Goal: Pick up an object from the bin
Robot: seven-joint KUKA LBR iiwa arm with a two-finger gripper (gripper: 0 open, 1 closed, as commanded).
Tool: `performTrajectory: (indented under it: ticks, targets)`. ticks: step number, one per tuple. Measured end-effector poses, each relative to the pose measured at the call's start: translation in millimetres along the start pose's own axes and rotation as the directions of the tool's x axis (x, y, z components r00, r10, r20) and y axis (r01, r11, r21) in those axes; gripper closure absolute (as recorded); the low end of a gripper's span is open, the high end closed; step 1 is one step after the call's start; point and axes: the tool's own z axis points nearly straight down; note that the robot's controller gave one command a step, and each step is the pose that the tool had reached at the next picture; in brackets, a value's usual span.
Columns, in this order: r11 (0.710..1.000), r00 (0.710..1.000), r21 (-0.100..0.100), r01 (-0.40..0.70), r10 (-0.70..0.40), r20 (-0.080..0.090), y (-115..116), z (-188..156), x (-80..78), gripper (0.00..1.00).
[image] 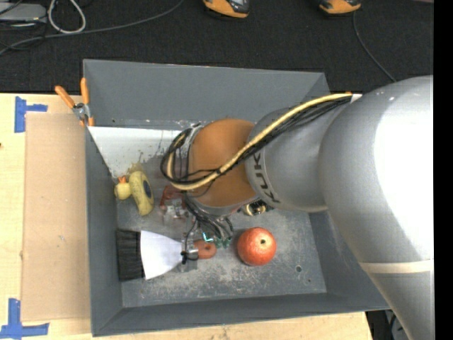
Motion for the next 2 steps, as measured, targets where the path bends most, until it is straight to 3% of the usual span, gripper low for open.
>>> performTrajectory:
  ticks: [1,2]
  targets:
    - [0.999,0.999,0.001,-0.047,0.047,0.001,-3.6,1.3,-35.9,0.00]
    - [1.000,1.000,0.002,-0.017,0.017,-0.001,44.6,4.6,-18.6,0.00]
